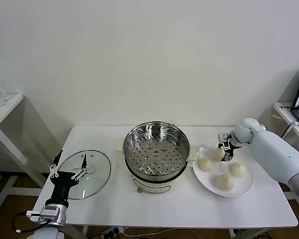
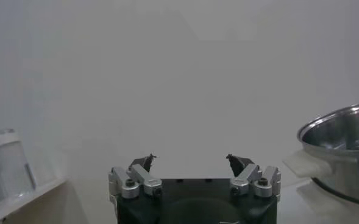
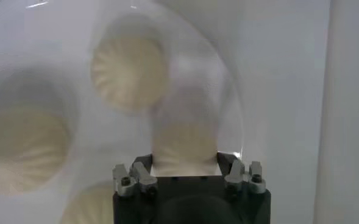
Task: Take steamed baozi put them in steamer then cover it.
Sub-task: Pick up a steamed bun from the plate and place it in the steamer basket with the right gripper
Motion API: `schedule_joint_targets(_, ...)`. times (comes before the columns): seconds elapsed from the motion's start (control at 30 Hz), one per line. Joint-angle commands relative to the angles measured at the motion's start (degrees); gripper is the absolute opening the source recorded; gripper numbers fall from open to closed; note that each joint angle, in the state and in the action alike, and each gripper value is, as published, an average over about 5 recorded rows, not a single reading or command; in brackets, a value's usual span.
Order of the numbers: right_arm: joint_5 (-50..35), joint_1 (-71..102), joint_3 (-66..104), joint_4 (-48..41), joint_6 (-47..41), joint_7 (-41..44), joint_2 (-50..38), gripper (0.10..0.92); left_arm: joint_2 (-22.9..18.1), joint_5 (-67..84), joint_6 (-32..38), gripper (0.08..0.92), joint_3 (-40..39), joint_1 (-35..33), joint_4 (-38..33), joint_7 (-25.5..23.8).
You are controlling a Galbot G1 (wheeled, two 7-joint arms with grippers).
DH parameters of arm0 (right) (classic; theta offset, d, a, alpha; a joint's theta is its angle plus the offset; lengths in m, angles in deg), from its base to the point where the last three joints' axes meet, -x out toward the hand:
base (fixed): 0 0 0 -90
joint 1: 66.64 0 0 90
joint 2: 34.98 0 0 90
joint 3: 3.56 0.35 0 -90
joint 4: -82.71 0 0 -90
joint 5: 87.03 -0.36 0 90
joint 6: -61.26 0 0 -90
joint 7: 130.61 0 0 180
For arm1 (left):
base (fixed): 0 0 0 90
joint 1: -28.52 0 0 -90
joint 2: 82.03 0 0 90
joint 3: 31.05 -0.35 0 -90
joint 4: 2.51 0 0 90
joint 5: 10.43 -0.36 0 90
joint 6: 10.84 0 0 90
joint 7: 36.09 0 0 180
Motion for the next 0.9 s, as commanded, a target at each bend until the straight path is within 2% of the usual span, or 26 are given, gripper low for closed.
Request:
schedule_joint_targets(0.03,-8.75,-8.97,-7.18,13.78,2.02,1.88,-9.68,0.721,0.01,0.02,-0.1,0.823,-0.25,-0.08,-0.6,0.01)
schedule_joint_targets(0.23,-12.4,-25.19,-18.89,26.84,13.4,6.46,-13.92,0.721,0.3,0.02,-0.45,0.823,-0.49,-0.34,-1.54,0.07)
schedule_joint_targets(0.37,-12.81,-37.67,-27.11,32.37,22.75,8.71,-11.81,0.722,0.43,0.04,-0.54,0.823,-0.13,-0.61,-2.07,0.08)
schedule_joint_targets(0.47,-13.31,-44.78,-31.94,35.19,26.15,9.12,-8.19,0.723,0.4,0.03,-0.35,0.823,0.07,-0.76,-2.27,-0.01)
schedule_joint_targets(0.7,-13.75,-50.89,-39.38,32.26,36.11,6.5,5.15,0.721,0.18,0.02,-0.19,0.823,0.82,-0.92,-2.31,-0.28)
schedule_joint_targets(0.9,-8.97,-47.48,-40.15,25.02,43.25,3.43,15.17,0.721,0.37,0.02,-0.06,0.823,1.22,-1.09,-2.39,-0.48)
